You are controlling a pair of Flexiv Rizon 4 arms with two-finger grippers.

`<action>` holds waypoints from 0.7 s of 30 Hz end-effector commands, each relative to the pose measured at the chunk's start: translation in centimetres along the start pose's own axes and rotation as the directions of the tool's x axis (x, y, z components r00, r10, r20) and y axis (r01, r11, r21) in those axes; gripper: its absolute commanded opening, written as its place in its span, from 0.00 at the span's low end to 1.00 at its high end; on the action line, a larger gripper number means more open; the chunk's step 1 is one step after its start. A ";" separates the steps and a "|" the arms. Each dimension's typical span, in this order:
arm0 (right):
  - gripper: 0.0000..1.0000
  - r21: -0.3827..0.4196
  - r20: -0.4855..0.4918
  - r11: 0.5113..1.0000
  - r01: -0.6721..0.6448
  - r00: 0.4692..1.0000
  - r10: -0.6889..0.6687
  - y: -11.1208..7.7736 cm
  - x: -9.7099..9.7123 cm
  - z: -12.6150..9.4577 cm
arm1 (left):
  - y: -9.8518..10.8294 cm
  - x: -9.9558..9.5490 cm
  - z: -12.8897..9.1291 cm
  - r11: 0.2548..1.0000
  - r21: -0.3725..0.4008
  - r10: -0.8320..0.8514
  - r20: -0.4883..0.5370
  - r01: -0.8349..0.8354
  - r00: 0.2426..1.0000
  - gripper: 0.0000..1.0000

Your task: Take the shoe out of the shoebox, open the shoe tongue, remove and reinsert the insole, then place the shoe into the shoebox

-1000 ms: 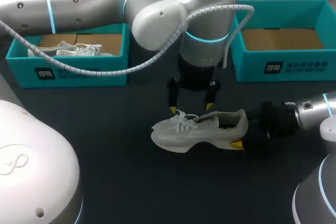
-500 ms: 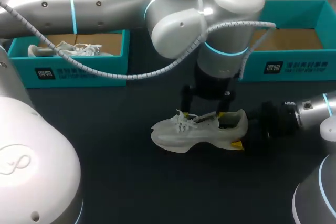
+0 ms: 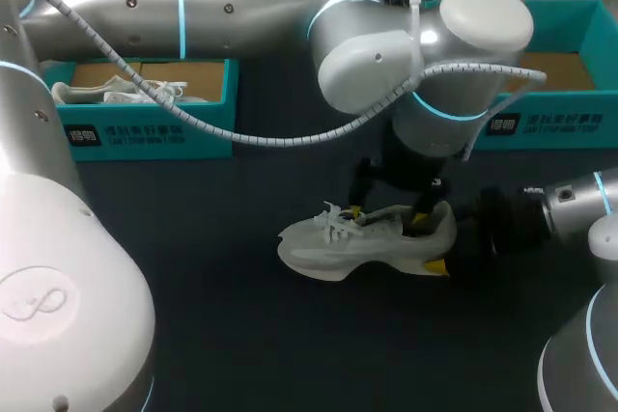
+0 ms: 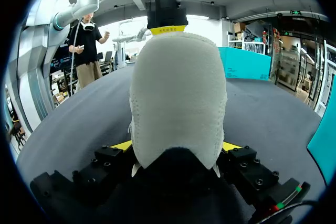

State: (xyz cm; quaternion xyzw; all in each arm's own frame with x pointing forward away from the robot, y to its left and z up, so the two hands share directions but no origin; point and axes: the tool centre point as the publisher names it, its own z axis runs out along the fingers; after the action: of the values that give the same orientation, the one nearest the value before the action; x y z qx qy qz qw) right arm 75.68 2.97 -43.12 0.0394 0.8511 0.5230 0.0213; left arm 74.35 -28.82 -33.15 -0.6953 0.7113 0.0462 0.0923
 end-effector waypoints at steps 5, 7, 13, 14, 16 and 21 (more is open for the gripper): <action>0.00 0.002 0.002 1.000 0.000 1.000 0.000 -0.1 0.1 0.2 | 0.2 1.2 1.5 1.000 -0.014 -0.005 0.063 0.006 0.998 1.00; 0.00 0.002 0.002 1.000 0.000 1.000 0.000 -0.1 0.1 0.2 | 0.4 1.4 1.8 1.000 -0.014 -0.007 0.079 0.008 0.997 1.00; 0.00 0.002 0.002 1.000 0.000 1.000 0.000 -0.1 0.1 0.2 | 0.9 1.5 3.0 0.999 -0.025 -0.017 0.136 0.020 0.991 1.00; 0.00 0.002 0.002 1.000 0.000 1.000 0.000 -0.1 0.1 0.2 | 1.0 1.4 3.2 0.999 -0.032 -0.021 0.142 0.026 0.990 1.00; 0.00 0.002 0.002 1.000 0.000 1.000 0.000 -0.1 0.1 0.2 | 0.9 1.0 3.5 0.998 -0.044 -0.025 0.150 0.032 0.988 1.00; 0.00 0.002 0.002 1.000 0.000 1.000 0.000 -0.1 0.1 0.2 | 1.0 0.0 3.6 0.998 -0.058 -0.015 0.156 0.024 0.988 0.00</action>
State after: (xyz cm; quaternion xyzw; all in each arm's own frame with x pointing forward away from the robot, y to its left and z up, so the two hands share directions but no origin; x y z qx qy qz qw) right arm 75.68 2.98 -43.12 0.0394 0.8511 0.5230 0.0213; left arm 73.92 -28.27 -36.80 -0.6973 0.6947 0.1249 0.1248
